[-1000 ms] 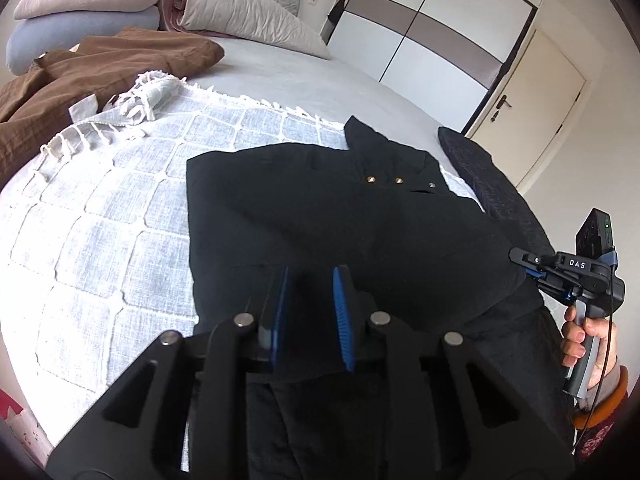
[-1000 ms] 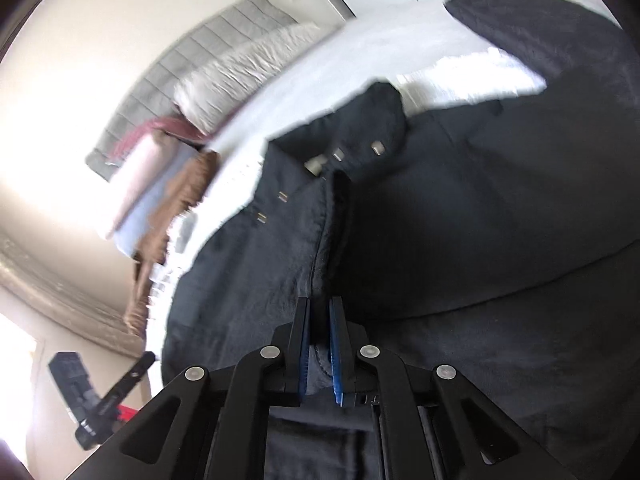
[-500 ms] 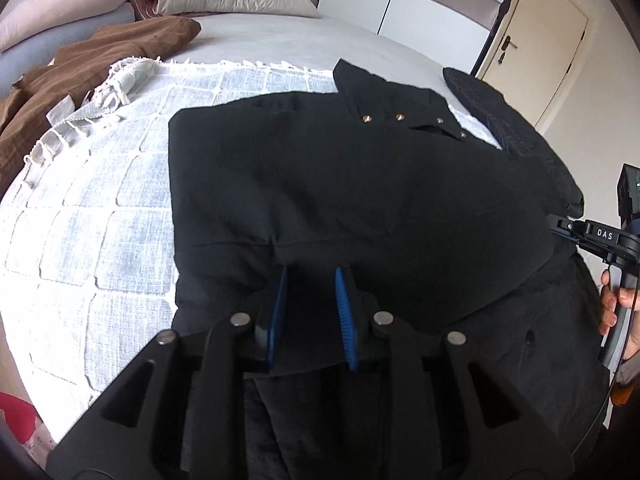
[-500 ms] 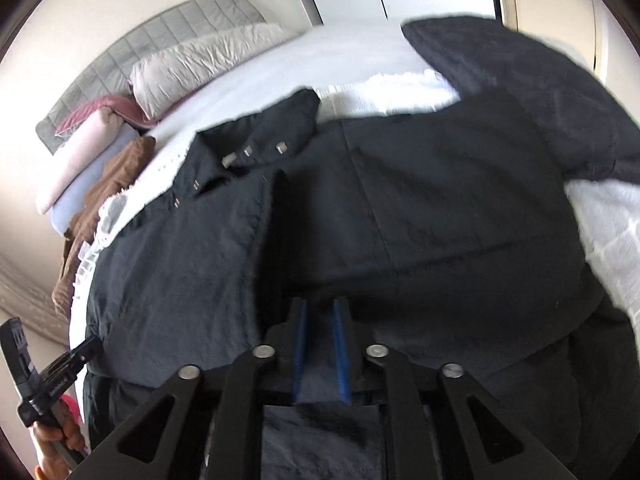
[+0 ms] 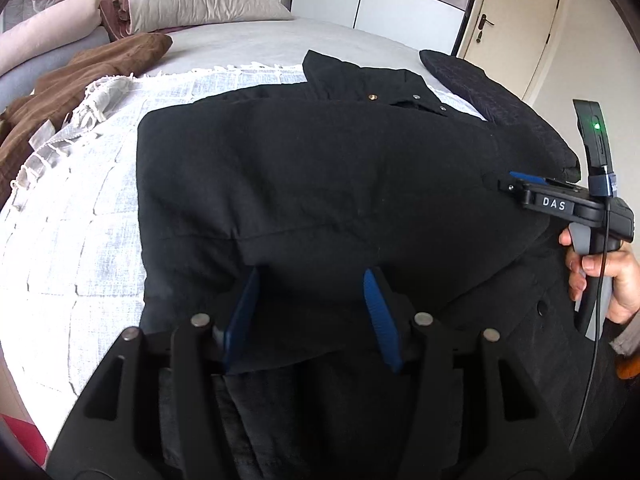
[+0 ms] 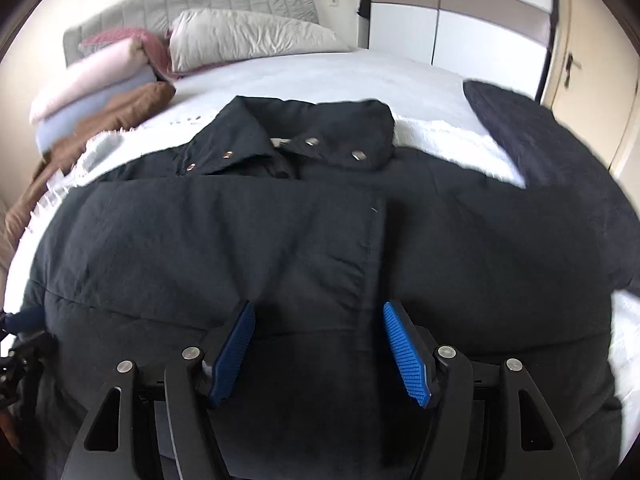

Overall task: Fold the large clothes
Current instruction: 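Position both open grippers at the black jacket's hem, then grasp the jacket hem with both grippers and lift it up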

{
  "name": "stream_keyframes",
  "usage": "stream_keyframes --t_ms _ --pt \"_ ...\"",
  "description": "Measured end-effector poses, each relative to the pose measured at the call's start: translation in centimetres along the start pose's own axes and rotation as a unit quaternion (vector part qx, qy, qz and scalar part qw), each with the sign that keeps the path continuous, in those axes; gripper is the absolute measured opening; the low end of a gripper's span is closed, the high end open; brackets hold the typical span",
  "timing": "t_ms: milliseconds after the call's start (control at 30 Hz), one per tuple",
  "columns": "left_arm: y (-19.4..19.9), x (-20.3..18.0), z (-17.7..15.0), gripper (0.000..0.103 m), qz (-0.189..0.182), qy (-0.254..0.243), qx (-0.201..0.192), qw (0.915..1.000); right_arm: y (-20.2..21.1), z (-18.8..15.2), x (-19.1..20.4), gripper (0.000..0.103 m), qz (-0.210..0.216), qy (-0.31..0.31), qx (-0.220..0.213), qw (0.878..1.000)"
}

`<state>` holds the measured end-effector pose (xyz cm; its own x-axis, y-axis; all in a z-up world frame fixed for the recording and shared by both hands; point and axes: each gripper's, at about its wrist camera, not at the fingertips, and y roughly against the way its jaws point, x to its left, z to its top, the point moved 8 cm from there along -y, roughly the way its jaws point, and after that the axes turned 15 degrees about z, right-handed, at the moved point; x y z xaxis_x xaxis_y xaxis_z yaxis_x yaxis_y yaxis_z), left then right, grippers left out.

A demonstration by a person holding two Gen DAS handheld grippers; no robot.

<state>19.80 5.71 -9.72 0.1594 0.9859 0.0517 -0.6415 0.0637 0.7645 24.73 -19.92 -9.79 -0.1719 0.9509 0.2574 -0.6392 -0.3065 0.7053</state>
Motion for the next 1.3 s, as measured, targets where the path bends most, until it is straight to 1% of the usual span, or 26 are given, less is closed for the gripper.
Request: stream_keyframes --t_ms 67,100,133,167,233,267,300,367,400,433,500,567,633,700,833,933,1033,1100,1167,1300 --pt "0.4 0.0 0.1 0.061 0.005 0.0 -0.002 1.0 1.3 -0.5 -1.4 0.066 0.025 -0.035 -0.011 0.999" --pt "0.7 0.0 0.1 0.065 0.005 0.003 -0.002 1.0 2.0 -0.6 -1.7 0.068 0.029 -0.04 -0.013 0.999" --pt "1.1 -0.1 0.2 0.069 -0.002 0.011 0.0 0.9999 3.2 -0.7 -2.0 0.069 0.031 -0.039 -0.016 0.999" --pt "1.6 -0.1 0.3 0.07 -0.011 0.021 0.002 0.9997 4.6 -0.8 -2.1 0.069 0.03 -0.034 -0.02 0.999" --pt "2.9 -0.1 0.4 0.072 -0.035 0.041 0.002 0.9985 7.1 -1.1 -2.2 0.073 0.038 -0.019 -0.024 0.999" --pt "3.8 -0.2 0.4 0.074 -0.046 0.046 -0.001 0.9979 8.5 -1.4 -2.2 0.078 0.043 -0.011 -0.027 0.999" --pt "4.7 -0.3 0.4 0.079 -0.051 0.046 -0.006 0.9976 10.5 -1.9 -2.2 0.082 0.044 -0.003 -0.032 0.999" --pt "6.8 -0.3 0.2 0.084 -0.049 0.04 -0.022 0.9977 13.3 -2.4 -2.4 0.085 0.044 0.006 -0.039 0.998" --pt "7.7 -0.3 0.0 0.088 -0.045 0.034 -0.025 0.9981 15.1 -3.0 -2.4 0.088 0.049 0.008 -0.043 0.998" --pt "8.5 -0.1 -0.3 0.091 -0.042 0.031 -0.026 0.9983 15.9 -3.2 -2.7 0.088 0.053 0.008 -0.044 0.998" --pt "9.9 0.4 -0.9 0.096 -0.039 0.039 -0.028 0.9981 18.9 -4.5 -2.9 0.091 0.066 0.005 -0.05 0.997" --pt "10.9 1.3 -1.8 0.096 -0.036 0.062 -0.018 0.9973 21.3 -5.7 -3.2 0.093 0.077 0.002 -0.051 0.996" --pt "12.0 1.9 -3.1 0.096 -0.039 0.071 -0.004 0.9967 23.3 -7.1 -3.5 0.094 0.084 0.001 -0.047 0.995" --pt "13.2 2.5 -4.3 0.096 -0.034 0.063 0.006 0.9975 25.2 -8.6 -3.9 0.094 0.087 0.001 -0.038 0.995" --pt "16.6 4.1 -6.6 0.096 -0.007 0.034 0.013 0.9993 28.2 -11.4 -4.7 0.094 0.09 0.011 -0.022 0.996" --pt "19.2 5.0 -8.2 0.096 0.0 0.014 0.018 0.9997 30.1 -13.3 -5.1 0.094 0.099 0.014 -0.017 0.995" --pt "21.5 5.5 -10.4 0.096 0.001 -0.003 0.031 0.9995 31.4 -15.5 -5.6 0.094 0.109 0.009 -0.002 0.994" --pt "22.8 5.6 -12.0 0.096 -0.002 -0.011 0.041 0.9991 32.0 -16.9 -6.0 0.094 0.115 0.003 0.009 0.993" --pt "23.5 5.6 -13.5 0.096 -0.014 -0.014 0.052 0.9985 32.6 -18.2 -6.1 0.094 0.123 -0.002 0.017 0.992" --pt "23.2 5.0 -16.9 0.096 -0.047 -0.001 0.095 0.9943 33.2 -21.1 -6.8 0.094 0.136 -0.026 0.04 0.99"
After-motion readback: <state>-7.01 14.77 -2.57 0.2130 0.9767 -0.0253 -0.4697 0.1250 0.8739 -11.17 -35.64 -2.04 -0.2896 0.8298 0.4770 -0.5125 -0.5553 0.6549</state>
